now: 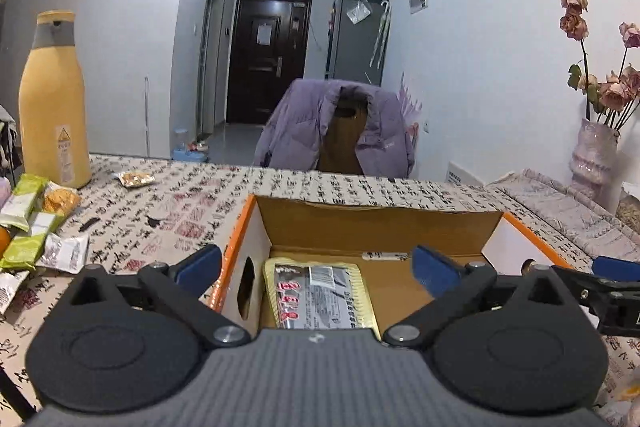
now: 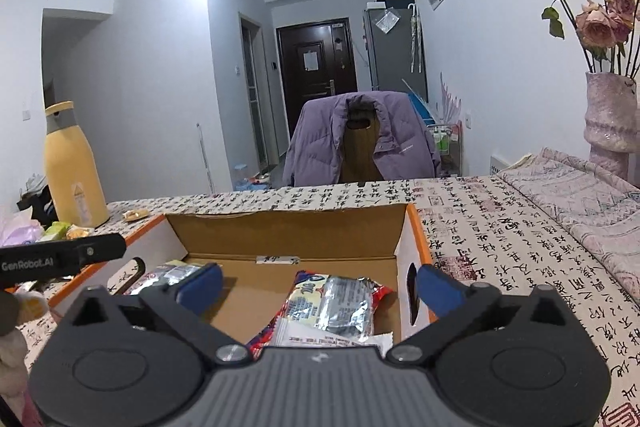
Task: Organize snacks
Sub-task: 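Carry the wafer pack into the box and open the left gripper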
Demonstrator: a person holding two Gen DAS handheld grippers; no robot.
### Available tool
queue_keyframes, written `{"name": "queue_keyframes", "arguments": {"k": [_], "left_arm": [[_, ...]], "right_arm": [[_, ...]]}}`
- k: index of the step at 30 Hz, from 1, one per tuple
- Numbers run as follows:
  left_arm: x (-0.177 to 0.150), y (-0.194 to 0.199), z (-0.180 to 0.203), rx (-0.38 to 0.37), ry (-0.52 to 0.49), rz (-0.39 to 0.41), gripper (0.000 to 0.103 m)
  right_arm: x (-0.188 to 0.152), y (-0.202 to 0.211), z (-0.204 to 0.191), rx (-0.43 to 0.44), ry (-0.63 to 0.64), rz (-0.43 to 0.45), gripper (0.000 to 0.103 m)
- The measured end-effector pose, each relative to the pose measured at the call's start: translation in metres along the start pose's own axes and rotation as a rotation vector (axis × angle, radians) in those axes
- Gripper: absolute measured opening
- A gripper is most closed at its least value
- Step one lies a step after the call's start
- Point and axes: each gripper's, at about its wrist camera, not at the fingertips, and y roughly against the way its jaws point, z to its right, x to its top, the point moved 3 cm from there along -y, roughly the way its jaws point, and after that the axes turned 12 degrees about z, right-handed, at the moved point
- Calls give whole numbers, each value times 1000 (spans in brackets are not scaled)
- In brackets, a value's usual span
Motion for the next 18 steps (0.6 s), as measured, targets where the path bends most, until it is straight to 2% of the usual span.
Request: {"name": "queue_keyframes", "arguments": {"k": [9,18], "left_arm": [[4,2,6,-4,-10,16,103],[29,27,17,9,-21,72,103]], "right_arm": [[1,-3,1,-11,6,-5,103],[14,5,-2,-8,3,6,103]]}}
